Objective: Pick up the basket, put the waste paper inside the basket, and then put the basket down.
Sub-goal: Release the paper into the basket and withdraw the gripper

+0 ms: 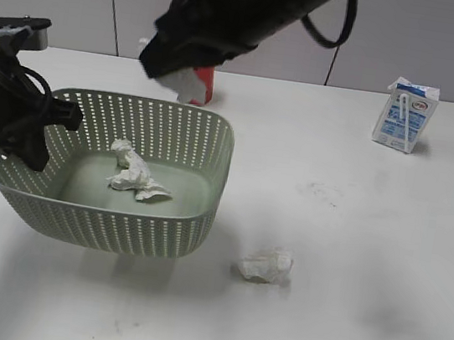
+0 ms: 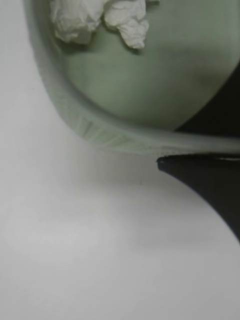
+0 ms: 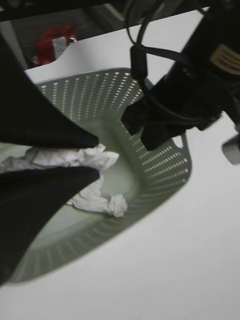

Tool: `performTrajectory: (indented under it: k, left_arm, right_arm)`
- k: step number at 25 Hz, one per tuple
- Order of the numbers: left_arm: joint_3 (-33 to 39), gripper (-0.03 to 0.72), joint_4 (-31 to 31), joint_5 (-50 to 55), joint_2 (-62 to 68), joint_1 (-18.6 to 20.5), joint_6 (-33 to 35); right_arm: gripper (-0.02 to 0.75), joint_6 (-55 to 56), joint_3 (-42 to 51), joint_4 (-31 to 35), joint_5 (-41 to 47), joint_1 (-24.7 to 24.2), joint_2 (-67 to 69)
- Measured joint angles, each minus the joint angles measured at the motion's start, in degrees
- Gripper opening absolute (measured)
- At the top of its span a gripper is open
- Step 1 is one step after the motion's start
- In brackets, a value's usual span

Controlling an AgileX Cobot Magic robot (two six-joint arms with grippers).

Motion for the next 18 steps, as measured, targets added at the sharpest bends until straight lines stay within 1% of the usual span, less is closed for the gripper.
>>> performTrajectory:
  k: [1,3,5,6,7,9,10,12,13,15,16,18]
  left_arm:
    - [0.0,0.0,0.0,0.0,0.0,0.0,0.0]
    - [0.0,0.0,-0.07,0.0,0.0,0.0,0.0]
    - [0.0,0.0,-0.24,0.05,0.0,0.0,0.0]
    - [0.0,0.0,-0.31,0.11,0.0,0.0,0.0]
    - [0.0,0.0,-0.37,0.23,0.0,0.0,0.0]
    - [0.0,0.0,-1.39,0.37,0.0,0.43,-0.19]
    - [0.0,0.0,-1.94,0.51,0.0,0.8,-0.23]
    - [0.0,0.0,-1.93,0.87,0.0,2.03,-0.38]
    - [0.0,0.0,-0.66,1.33,0.0,2.62,-0.38]
    - [0.0,0.0,3.12,2.9,0.0,3.5,-0.44]
    - [0.0,0.0,5.42,3.88,0.0,3.93,-0.44]
    - [0.0,0.0,8.49,5.18,0.0,4.94,-0.44]
  right_arm:
    - [0.123,0.0,0.1,-1.68,0.07,1.35,0.68]
    - [0.288,0.3,0.16,-3.44,0.14,2.94,2.57]
    - [0.504,1.3,0.2,-4.26,-0.06,3.26,4.14]
    - [0.567,1.63,0.2,-4.66,-0.17,3.26,4.62]
    - [0.602,1.81,0.2,-5.17,-0.17,3.26,4.83]
    - [0.612,2.7,-1.09,-7.4,0.11,3.05,4.82]
    - [0.612,3.68,-2.09,-9.74,0.52,2.8,4.7]
    - [0.612,7.91,-5.22,-16.6,3.51,2.54,3.89]
    - [0.611,10.33,-6.83,-21.35,5.72,2.18,3.19]
    - [0.607,14.62,-8.81,-30.27,13.14,1.22,1.67]
    - [0.601,16.95,-9.13,-32.7,16.76,0.73,1.06]
    - [0.589,21.2,-8.03,-35.47,19.48,-0.59,0.62]
